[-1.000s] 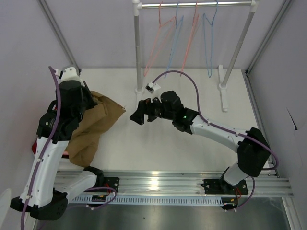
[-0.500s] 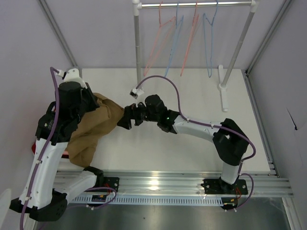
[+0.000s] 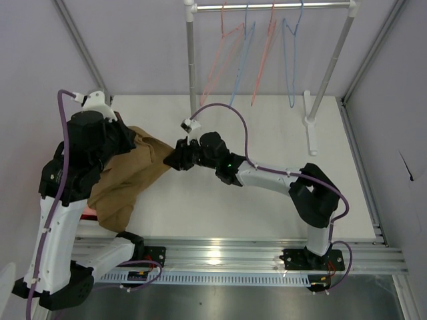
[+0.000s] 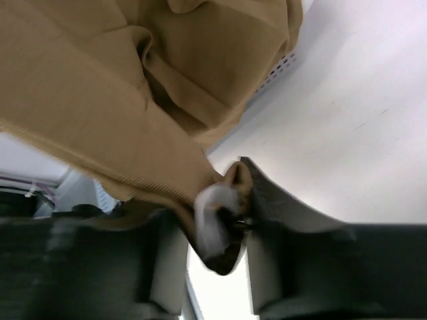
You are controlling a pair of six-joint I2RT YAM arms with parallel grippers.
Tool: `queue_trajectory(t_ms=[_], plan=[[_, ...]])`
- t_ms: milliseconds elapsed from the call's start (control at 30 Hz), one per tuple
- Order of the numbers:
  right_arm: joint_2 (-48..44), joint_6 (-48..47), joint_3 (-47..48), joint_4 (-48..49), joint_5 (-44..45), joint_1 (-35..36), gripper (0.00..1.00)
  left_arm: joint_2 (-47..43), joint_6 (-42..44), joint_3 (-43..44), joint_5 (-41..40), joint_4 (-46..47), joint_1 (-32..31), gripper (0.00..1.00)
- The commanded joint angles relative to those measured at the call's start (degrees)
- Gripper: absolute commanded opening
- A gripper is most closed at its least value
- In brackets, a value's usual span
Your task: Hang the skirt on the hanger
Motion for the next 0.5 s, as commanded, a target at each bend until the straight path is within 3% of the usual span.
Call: queue_trajectory(t_ms=[0, 67, 167, 467], plan=[[-2.4, 0.8, 0.7, 5.1, 3.9, 0.7, 0.28, 0.4, 1.6, 4.6, 4.1, 2.2, -0.6, 0.0], [-3.6, 0.5, 0.4, 4.5, 5.5, 1.1, 0.12, 0.7, 1.6, 5.4, 5.4, 2.1, -0.6, 0.0], [-7.8, -0.6, -1.4, 2.2, 9.4, 1.7, 0.0, 0.9, 1.6, 6.4, 6.6, 2.2, -0.6, 0.0], [-27.3, -7.3, -0.8, -16.6, 22.1, 1.8, 0.0, 2.8, 0.9, 10.1, 15.0, 4.2, -0.9, 0.0]])
